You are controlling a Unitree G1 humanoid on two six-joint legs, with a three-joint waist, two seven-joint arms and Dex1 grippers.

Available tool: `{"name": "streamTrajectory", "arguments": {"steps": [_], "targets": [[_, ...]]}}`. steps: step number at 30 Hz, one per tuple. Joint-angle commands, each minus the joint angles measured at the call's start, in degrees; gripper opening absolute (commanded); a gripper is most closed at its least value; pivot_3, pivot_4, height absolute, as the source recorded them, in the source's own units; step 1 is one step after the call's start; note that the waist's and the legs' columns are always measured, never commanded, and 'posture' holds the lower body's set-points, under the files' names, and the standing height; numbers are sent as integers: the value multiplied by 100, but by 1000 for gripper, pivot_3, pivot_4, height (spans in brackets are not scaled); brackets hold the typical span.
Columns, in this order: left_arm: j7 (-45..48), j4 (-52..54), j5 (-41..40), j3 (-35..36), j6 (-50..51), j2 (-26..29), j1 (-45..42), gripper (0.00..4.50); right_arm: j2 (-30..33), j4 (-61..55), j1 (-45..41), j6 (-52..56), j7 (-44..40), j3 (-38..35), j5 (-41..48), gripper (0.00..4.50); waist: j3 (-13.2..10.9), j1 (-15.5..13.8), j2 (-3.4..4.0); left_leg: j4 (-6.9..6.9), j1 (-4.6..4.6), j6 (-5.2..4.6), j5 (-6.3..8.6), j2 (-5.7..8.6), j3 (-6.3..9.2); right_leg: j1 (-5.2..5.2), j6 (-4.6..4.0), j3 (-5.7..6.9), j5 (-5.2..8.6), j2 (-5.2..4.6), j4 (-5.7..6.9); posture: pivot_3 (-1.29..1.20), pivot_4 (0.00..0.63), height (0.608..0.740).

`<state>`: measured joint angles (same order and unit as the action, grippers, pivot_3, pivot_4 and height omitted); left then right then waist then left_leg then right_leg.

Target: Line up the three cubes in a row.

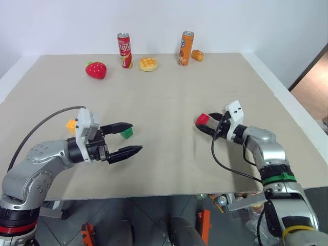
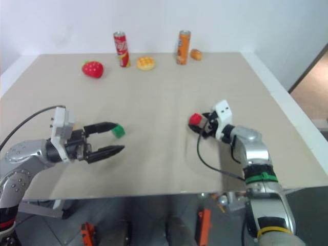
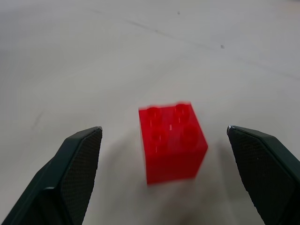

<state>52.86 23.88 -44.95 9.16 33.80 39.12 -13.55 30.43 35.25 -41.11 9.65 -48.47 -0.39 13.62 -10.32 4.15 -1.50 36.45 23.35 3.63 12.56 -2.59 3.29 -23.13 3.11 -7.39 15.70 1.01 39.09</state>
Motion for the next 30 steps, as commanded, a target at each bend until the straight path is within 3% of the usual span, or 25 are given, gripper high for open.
{"name": "streamTrajectory", "arguments": {"steps": [1, 3, 6, 9, 10, 16, 24, 30], "targets": [[-106, 149, -10, 94, -91, -31, -29, 4500, -105, 171, -195, -234, -176, -65, -22, 4438, 0, 8, 0, 0, 0, 0, 0, 0, 0, 0, 0, 0, 0, 0, 0, 0, 150, 740], [-161, 157, -26, 139, -93, -42, 14, 4500, -149, 159, -167, -263, -257, -44, -42, 4438, 0, 8, 0, -1, 0, 0, 0, 0, 3, 0, 0, 1, 0, 0, 0, 0, 150, 740], [-219, 173, -34, 244, -118, -17, 147, 4500, -100, 97, -22, -254, -324, -79, -57, 3635, 0, 11, 1, -2, 1, 0, 0, 0, 3, 0, 1, 1, 0, 0, 0, 0, 150, 740], [-258, 168, -34, 292, -146, -8, 216, 4500, -47, 37, 38, -213, -355, -137, -26, 3635, -1, 11, 1, -2, 2, 0, 0, 1, 5, 0, 1, 2, 0, -1, 0, 0, 150, 740], [-262, 165, -31, 295, -155, -6, 225, 4500, -43, 31, 43, -204, -355, -149, -15, 3023, -1, 12, 1, -1, 1, 0, 0, 1, 4, 0, 1, 2, 0, -1, 0, 0, 150, 740], [-330, 133, -51, 278, -148, -45, 125, 4500, -99, 144, -10, -296, -330, -184, -14, 1235, -1, 22, 1, 1, -1, -2, -1, 0, 4, 0, -3, 2, -4, 2, 2, 0, 150, 740], [-368, 108, -554, 637, 160, 77, 139, 4500, -25, -134, 17, 106, -594, -233, 210, 1237, -1, 22, 1, 0, 0, -1, -1, 0, 4, 0, -2, 2, -4, 1, 1, 0, 150, 740], [144, -298, -1016, 1147, 614, 715, 321, 4500, 431, -1936, 312, 1089, -2063, 450, 549, 1237, -7, 30, 12, -4, 0, -1, -1, -1, 5, -2, 4, 4, 1, 2, 3, 0, 150, 740]]}}
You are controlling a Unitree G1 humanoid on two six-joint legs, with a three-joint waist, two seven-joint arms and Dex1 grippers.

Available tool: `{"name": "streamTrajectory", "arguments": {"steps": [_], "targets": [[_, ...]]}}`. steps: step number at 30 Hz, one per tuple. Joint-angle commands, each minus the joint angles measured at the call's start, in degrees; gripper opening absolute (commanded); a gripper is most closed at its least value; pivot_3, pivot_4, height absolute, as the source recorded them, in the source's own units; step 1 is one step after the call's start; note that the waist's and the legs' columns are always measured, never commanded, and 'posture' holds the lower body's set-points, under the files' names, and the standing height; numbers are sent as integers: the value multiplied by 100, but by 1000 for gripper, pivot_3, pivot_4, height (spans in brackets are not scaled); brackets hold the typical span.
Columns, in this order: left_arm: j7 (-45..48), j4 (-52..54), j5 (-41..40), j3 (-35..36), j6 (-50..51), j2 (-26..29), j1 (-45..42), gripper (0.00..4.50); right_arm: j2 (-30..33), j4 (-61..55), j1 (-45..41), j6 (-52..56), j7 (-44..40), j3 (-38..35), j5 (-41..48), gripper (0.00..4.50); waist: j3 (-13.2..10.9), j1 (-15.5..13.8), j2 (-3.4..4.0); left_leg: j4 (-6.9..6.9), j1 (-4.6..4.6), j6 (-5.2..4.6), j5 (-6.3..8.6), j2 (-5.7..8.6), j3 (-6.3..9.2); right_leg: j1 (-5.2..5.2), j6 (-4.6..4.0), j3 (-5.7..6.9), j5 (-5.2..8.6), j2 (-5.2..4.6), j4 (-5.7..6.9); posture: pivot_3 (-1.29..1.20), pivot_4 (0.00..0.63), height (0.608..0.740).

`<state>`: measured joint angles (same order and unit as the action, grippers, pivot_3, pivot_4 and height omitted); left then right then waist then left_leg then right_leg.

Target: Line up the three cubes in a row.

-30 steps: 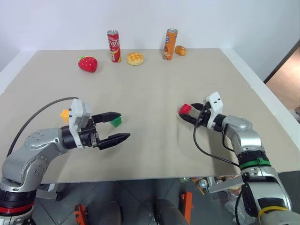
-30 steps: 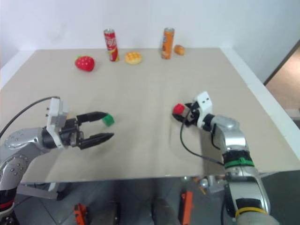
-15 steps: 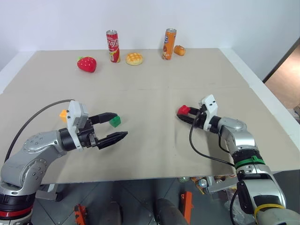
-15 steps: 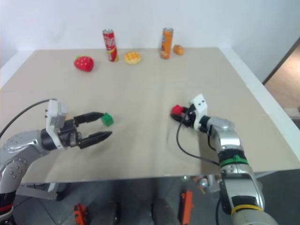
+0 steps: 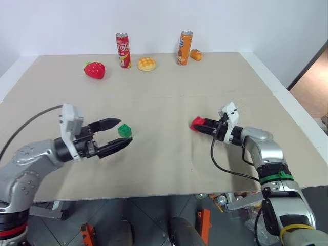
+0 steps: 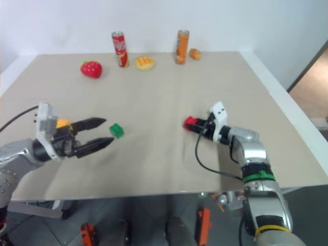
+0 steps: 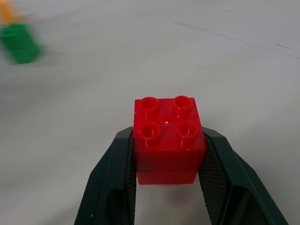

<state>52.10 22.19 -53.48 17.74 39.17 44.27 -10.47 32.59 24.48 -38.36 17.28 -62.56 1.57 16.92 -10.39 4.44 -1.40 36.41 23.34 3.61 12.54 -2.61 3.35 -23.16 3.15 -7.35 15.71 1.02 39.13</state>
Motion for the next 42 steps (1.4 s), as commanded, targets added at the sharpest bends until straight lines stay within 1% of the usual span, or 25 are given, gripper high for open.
{"name": "streamTrajectory", "arguments": {"steps": [1, 3, 6, 13, 16, 21, 32, 42], "targets": [[238, -219, -198, 339, 113, 247, -11, 4500, 298, -1053, 59, 401, -847, 373, 214, 1237, -1, 1, 1, 0, 0, 0, 0, 0, 0, 0, 5, 1, 3, 0, 0, 0, 150, 740], [260, -337, -278, 420, 187, 309, -36, 4500, 408, -1252, 56, 379, -1114, 563, 143, 1237, -1, 1, 1, 1, 0, 0, 0, -1, 2, 1, 25, 5, 15, 0, 0, 0, 150, 740], [290, -344, -269, 462, 216, 329, 9, 4500, 430, -1249, -44, 148, -1297, 762, -29, 1237, -2, 1, -1, 5, 0, 0, 0, -1, 2, 1, 29, 7, 17, -2, 0, 0, 150, 740], [130, -83, -366, 517, 271, 203, 227, 4500, 245, -434, -364, -480, -1461, 991, -379, 1237, -2, 0, -1, 5, 0, 1, 0, -3, -1, -2, 25, 8, 15, -2, 0, 0, 150, 740], [87, -18, -444, 588, 279, 210, 341, 4500, 204, -290, -314, -660, -1566, 1058, -460, 1237, -2, 0, -1, 4, 1, 1, 0, -3, 1, -2, 0, 8, 0, -2, 0, 0, 150, 740], [15, 28, -543, 683, 332, 227, 448, 4500, 136, -332, -151, -856, -1735, 1233, -531, 1237, -2, 0, -1, 2, 1, 1, 0, -3, 0, -2, -1, 8, 1, -2, 0, 0, 150, 740], [-151, 138, -703, 724, 395, 237, 487, 4500, -72, -250, -213, -1092, -1807, 1294, -700, 1237, -2, -1, -1, 4, -2, 4, -2, -6, 0, -2, 1, 13, 1, -1, 0, 0, 150, 740], [-45, 41, -713, 869, 439, 375, 729, 4500, -325, 451, -473, -1580, -1722, 1312, -957, 1237, -2, 25, -2, 4, -12, 7, -4, -14, -3, -1, 1, 18, 0, 2, 0, 0, 150, 740]]}}
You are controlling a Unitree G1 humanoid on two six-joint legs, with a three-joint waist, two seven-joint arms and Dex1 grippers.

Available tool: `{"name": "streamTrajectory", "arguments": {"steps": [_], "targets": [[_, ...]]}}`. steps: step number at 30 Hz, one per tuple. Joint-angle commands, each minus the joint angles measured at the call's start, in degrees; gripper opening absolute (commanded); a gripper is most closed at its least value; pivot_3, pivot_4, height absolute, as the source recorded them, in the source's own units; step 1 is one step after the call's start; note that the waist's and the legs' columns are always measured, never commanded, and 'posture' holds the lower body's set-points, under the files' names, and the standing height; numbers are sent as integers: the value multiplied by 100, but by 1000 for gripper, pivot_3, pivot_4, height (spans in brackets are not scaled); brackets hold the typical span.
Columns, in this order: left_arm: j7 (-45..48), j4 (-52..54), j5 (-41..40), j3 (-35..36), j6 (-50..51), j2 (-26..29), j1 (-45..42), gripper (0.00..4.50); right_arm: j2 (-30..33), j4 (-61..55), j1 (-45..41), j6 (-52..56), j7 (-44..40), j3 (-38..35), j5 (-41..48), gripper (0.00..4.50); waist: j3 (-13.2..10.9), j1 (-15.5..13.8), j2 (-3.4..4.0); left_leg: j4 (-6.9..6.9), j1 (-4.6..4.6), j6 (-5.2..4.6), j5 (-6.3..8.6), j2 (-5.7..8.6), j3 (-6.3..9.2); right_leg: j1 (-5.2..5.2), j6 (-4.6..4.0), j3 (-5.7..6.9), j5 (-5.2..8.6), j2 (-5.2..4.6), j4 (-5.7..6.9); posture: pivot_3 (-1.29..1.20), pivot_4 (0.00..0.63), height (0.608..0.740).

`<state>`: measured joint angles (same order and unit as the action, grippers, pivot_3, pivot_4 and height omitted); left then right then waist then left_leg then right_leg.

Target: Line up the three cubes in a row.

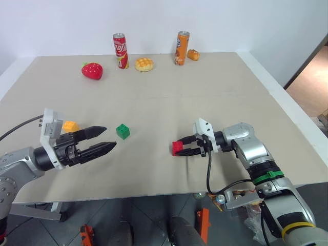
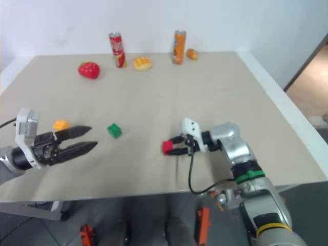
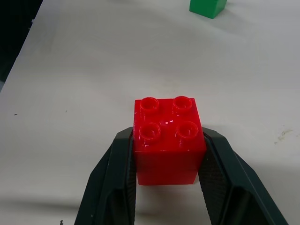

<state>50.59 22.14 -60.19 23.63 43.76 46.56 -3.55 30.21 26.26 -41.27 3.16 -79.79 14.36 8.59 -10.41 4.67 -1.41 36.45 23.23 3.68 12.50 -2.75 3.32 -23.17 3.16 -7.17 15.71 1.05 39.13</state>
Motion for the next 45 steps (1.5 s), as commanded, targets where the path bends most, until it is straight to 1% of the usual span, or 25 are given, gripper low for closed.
{"name": "streamTrajectory", "arguments": {"steps": [1, 12, 19, 22, 24, 25, 29, 30, 34, 36, 38, 40, 43, 45], "targets": [[115, 28, -35, 284, -20, 162, 48, 4500, -104, 383, -250, -208, -20, 29, -137, 1237, 0, 12, 0, 0, -2, 0, -1, -1, 0, 0, -2, 0, -2, 2, 1, 0, 150, 740], [74, 136, -111, 398, 15, 189, 234, 4500, -308, 1222, -710, -632, -349, 103, -300, 1237, -1, 19, -1, 0, -4, 2, -32, -3, -1, 1, 0, -2, -27, 6, 0, 0, 150, 740], [17, 229, -156, 513, 23, 189, 402, 4500, -483, 1594, -910, -656, -288, -25, -262, 1237, -1, 80, -1, -1, -5, 2, -33, -6, -1, -1, -4, -2, -32, 7, 1, 0, 150, 740], [-14, 250, -143, 498, 11, 163, 422, 4500, -551, 1720, -918, -732, -112, -101, -270, 1237, -1, 107, -1, -1, -6, 1, -35, -6, -1, 0, -4, -2, -33, 7, 1, 0, 150, 740], [-34, 248, -135, 473, 3, 145, 408, 4500, -561, 1796, -939, -657, -170, -136, -232, 2271, -1, 121, -1, -1, -6, 0, -36, -6, -1, -1, -6, -3, -36, 8, 1, 0, 150, 740], [-40, 247, -126, 458, -4, 139, 403, 4500, -559, 1813, -944, -650, -199, -147, -227, 2468, -1, 121, -1, -1, -6, 1, -38, -6, -2, -1, -4, -4, -38, 8, 0, 0, 150, 740], [-63, 224, -110, 400, -17, 112, 346, 4500, -567, 1926, -1000, -760, 9, -150, -371, 3866, -3, 120, -1, -2, 0, 2, -40, -5, -2, -5, -2, -4, -36, 8, 0, 0, 150, 740], [-69, 220, -112, 387, -20, 102, 332, 4500, -545, 1894, -997, -700, -60, -125, -377, 4049, -3, 119, -1, -4, 0, 3, -40, -4, -2, -5, 0, -5, -33, 7, 0, 0, 150, 740], [-91, 238, -103, 332, -31, 58, 307, 4500, -447, 1722, -962, -638, -231, -94, -408, 4049, -3, 118, -1, -16, 3, 3, -40, -3, 0, -8, 5, -5, -25, 7, 0, 0, 150, 740], [-94, 249, -98, 323, -35, 36, 318, 4500, -327, 1535, -973, -439, -504, -102, -336, 4049, -4, 118, 0, -19, 4, 4, -39, -3, 0, -9, 4, -5, -24, 7, 0, 0, 150, 740], [-63, 243, -79, 327, -22, 39, 363, 4500, -116, 1231, -942, -146, -957, -90, -212, 4049, -9, 114, 5, -21, 7, 5, -39, -1, 2, -10, 3, -6, -24, 6, 0, 0, 150, 740], [-28, 234, -32, 319, -5, 67, 416, 4500, 5, 1033, -906, 12, -1136, -98, -163, 4049, -11, 112, 7, -21, 9, 5, -39, 2, 3, -10, 4, -6, -23, 4, -2, 0, 150, 740], [162, -17, 400, 235, -56, 249, 700, 4500, 711, 392, -667, 55, -1261, 338, 123, 4049, -17, 110, 14, -22, 9, 5, -39, 2, 2, -11, 12, -7, -15, 3, -3, 0, 150, 740], [185, -199, 736, 153, -189, 307, 837, 4500, 894, 245, -555, -14, -1260, 293, 74, 4049, -18, 106, 16, -25, 9, 5, -39, 3, 2, -12, 10, -6, -12, 3, -3, 0, 150, 740]]}}
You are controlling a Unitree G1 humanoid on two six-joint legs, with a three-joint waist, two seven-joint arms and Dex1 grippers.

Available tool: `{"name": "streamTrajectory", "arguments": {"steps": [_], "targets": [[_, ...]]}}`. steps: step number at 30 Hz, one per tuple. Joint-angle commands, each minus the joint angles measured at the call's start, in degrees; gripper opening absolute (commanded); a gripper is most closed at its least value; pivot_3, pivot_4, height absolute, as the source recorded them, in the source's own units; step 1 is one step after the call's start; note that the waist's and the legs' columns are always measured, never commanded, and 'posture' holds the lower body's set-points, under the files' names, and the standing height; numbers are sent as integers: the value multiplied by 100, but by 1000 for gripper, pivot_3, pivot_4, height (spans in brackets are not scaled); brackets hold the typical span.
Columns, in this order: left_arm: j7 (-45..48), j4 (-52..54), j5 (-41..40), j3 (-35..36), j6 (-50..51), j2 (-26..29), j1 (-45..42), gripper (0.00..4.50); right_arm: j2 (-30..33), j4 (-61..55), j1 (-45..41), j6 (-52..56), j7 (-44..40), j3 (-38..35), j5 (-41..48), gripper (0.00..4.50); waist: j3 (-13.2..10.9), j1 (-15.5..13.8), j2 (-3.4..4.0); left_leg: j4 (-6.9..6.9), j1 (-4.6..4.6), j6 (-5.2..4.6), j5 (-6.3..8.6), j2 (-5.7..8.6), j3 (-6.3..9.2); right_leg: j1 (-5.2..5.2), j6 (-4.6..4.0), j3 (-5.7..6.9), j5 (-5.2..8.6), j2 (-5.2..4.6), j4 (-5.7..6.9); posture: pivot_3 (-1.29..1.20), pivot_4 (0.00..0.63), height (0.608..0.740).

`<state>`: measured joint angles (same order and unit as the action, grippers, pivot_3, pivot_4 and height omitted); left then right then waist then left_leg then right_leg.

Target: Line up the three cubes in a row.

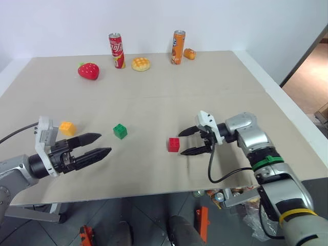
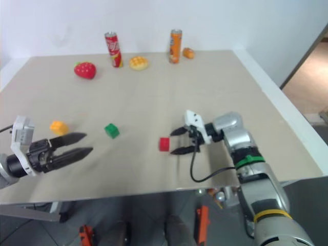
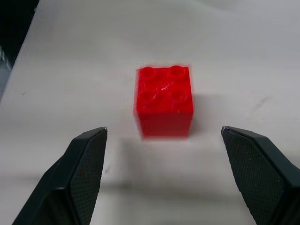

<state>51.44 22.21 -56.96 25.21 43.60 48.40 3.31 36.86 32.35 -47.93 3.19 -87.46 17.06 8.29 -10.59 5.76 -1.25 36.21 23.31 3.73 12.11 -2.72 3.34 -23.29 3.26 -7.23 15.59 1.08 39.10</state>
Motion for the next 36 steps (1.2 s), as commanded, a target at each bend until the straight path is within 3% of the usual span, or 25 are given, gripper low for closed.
{"name": "streamTrajectory", "arguments": {"steps": [1, 9, 12, 15, 20, 27, 36], "targets": [[55, -265, 572, -57, -231, 124, 176, 4500, 248, -354, 110, -11, -387, -46, 80, 4049, 0, -4, 0, -3, -2, 0, 0, 1, 0, 1, -2, -1, 4, 0, 0, 0, 150, 740], [-894, -666, 1422, -345, -659, -642, -262, 4500, -54, -598, -155, 1062, 1468, -1499, 838, 4049, -9, -4, -1, 8, 1, 2, -3, 0, -3, -2, -5, -2, -14, -1, 1, 0, 150, 740], [-1032, -719, 1528, -390, -711, -849, -350, 4500, -242, -1558, 217, 1861, 2071, -1957, 1336, 4049, -8, -8, -2, 7, 3, 2, -2, 0, -1, -1, -3, -2, -13, 0, 0, 0, 150, 740], [-1207, -807, 1656, -524, -699, -1030, -455, 4500, -385, -3231, 998, 2800, 2509, -2241, 2099, 4049, -7, -48, -4, -6, 7, 1, -1, 3, 10, 0, -6, -2, -11, 1, 1, 0, 150, 740], [-1302, -1097, 2189, -1023, -895, -1190, -649, 4500, -759, -4823, 1712, 3760, 3420, -2367, 2892, 4049, -8, -80, -2, -22, 12, 2, 1, 10, 14, -6, -9, -9, -9, -1, 0, 0, 150, 740], [-1182, -1659, 2962, -1692, -1469, -1297, -1249, 4500, -718, -5217, 2087, 4134, 3768, -2252, 3170, 4049, -4, -145, -10, 0, 7, -3, -8, 10, 12, 3, 7, -4, -7, -1, -5, 0, 150, 740], [-1039, -2247, 3379, -1988, -1854, -1458, -1956, 4500, 60, -5523, 2685, 3883, 3341, -1896, 2880, 4049, -4, -149, -12, -1, 11, -5, -13, 11, 8, 0, 16, -6, -9, -1, -6, 0, 150, 740]]}}
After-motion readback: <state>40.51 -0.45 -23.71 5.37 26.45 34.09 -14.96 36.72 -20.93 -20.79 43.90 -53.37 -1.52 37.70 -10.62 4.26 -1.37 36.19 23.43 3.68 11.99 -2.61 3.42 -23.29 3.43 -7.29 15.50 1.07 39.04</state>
